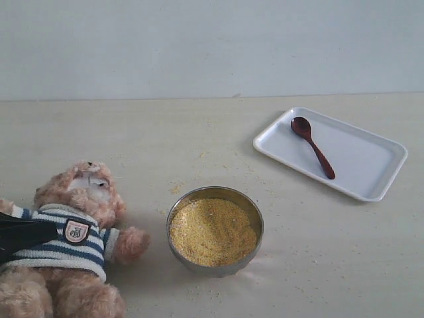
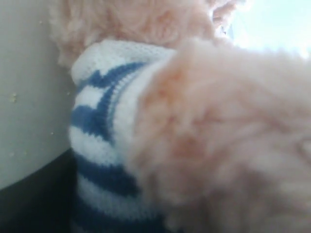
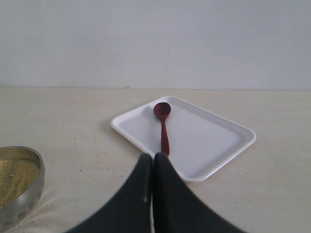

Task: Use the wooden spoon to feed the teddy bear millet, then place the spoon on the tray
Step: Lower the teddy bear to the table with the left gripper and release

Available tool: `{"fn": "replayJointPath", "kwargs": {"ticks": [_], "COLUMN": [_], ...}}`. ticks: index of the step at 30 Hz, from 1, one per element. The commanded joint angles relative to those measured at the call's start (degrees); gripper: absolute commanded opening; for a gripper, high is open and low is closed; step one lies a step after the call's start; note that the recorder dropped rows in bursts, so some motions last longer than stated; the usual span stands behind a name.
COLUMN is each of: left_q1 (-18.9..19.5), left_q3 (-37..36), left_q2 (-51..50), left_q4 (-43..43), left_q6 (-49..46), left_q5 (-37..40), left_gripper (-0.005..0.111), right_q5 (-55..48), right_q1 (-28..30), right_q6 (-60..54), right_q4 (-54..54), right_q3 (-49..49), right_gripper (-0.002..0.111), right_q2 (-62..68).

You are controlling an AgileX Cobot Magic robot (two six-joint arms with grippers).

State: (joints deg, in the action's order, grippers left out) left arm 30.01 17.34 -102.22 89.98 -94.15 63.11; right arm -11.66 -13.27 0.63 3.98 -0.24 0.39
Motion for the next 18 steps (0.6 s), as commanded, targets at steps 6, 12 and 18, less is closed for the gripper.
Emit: {"fn": "replayJointPath", "kwargs": {"ticks": [6, 12, 18], "left_q1": [0.0, 0.1, 2.7], "left_q3": [0.0, 0.0, 0.0], "left_q2": [0.5, 0.5, 0.5], "left_q4": [0.2, -0.5, -2.7], "left_q6": [1.1, 2.8, 3.3], "left_q5": [3.4, 6.9, 3.7], "left_gripper": [0.089, 0.089, 0.089], "right_q5": [-0.2, -0.2, -0.2], "right_q1": [0.1, 0.1, 0.1], "right_q6": [-0.1, -0.1, -0.1], "right_q4": [0.1, 0.1, 0.1], "right_q3": [0.2, 0.2, 0.2], "right_gripper": [0.0, 0.0, 0.0], "right_q2": [-0.4, -0.4, -0.4]}}
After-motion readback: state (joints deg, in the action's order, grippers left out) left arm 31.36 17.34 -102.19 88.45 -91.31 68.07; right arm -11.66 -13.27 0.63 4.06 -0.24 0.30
